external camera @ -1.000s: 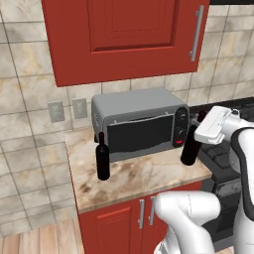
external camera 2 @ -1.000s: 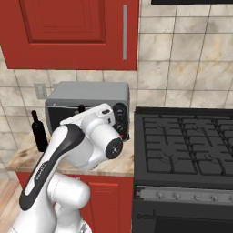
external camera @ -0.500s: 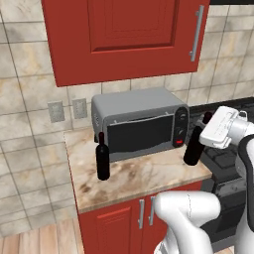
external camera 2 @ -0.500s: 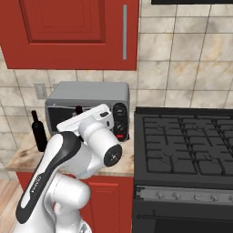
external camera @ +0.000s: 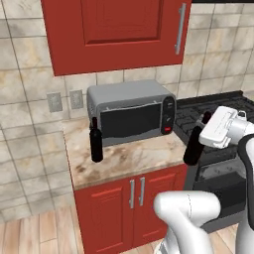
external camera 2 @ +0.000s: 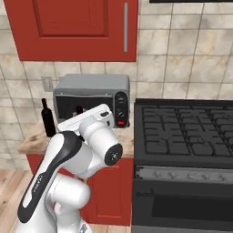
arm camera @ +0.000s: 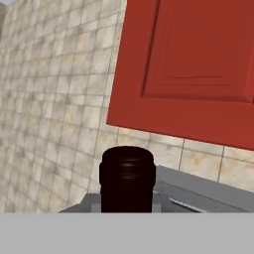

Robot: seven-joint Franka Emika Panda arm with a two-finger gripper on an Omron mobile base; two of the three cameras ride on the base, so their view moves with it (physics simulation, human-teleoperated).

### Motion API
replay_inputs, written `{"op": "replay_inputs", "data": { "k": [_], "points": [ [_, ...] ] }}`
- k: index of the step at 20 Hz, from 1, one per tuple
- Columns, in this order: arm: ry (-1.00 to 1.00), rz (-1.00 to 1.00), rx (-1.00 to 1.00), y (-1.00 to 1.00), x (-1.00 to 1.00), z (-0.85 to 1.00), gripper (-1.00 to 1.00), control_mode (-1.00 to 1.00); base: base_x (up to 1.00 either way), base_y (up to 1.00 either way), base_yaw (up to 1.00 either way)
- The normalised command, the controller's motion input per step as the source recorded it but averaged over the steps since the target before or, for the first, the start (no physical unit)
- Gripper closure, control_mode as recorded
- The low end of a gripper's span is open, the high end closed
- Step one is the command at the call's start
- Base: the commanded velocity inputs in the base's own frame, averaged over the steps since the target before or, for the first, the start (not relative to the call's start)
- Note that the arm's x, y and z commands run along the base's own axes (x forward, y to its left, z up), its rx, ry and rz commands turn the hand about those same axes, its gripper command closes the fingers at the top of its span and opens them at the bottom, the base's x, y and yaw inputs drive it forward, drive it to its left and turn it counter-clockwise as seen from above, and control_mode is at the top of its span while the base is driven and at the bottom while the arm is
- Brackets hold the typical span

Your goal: Move the drinks to the dining counter.

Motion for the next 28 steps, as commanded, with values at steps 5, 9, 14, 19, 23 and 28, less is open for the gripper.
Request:
{"op": "replay_inputs", "data": {
  "k": [5, 9, 14, 19, 23, 28],
  "points": [
    [0.00, 0.00, 0.00, 0.00, 0.00, 0.00, 1.00, 1.00, -1.00, -0.32, 0.00],
    [0.00, 0.00, 0.00, 0.00, 0.00, 0.00, 1.00, 1.00, -0.52, -0.41, -0.24],
    [0.00, 0.00, 0.00, 0.00, 0.00, 0.00, 1.00, 1.00, -0.12, -0.53, -0.58],
    [0.00, 0.00, 0.00, 0.00, 0.00, 0.00, 1.00, 1.00, -0.03, -0.48, -0.74],
    [0.00, 0.00, 0.00, 0.00, 0.00, 0.00, 1.00, 1.00, -0.02, -0.43, -0.76],
    [0.00, 0.00, 0.00, 0.00, 0.00, 0.00, 1.00, 1.00, -0.35, -0.36, -0.69]
  ]
}}
